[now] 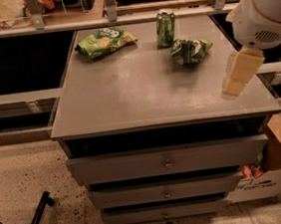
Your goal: Pick green jalapeno chip bag
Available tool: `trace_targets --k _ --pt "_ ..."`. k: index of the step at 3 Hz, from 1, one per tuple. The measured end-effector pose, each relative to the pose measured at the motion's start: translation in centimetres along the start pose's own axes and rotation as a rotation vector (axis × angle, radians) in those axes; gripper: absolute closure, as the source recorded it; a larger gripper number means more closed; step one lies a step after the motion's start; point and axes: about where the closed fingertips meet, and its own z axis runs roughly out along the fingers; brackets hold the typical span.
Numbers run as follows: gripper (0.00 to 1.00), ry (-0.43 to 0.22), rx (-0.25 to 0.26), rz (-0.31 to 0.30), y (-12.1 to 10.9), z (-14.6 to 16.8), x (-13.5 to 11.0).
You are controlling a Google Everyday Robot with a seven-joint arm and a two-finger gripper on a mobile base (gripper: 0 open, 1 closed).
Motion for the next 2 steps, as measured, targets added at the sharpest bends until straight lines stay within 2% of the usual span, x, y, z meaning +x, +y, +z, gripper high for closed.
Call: trace_targets --k 1,2 --pt "0.0 -0.041 0.07 -0.009 -3.1 3.3 -2.4" --pt "0.0 -0.08 0.103 -0.006 -6.3 6.8 -4.6"
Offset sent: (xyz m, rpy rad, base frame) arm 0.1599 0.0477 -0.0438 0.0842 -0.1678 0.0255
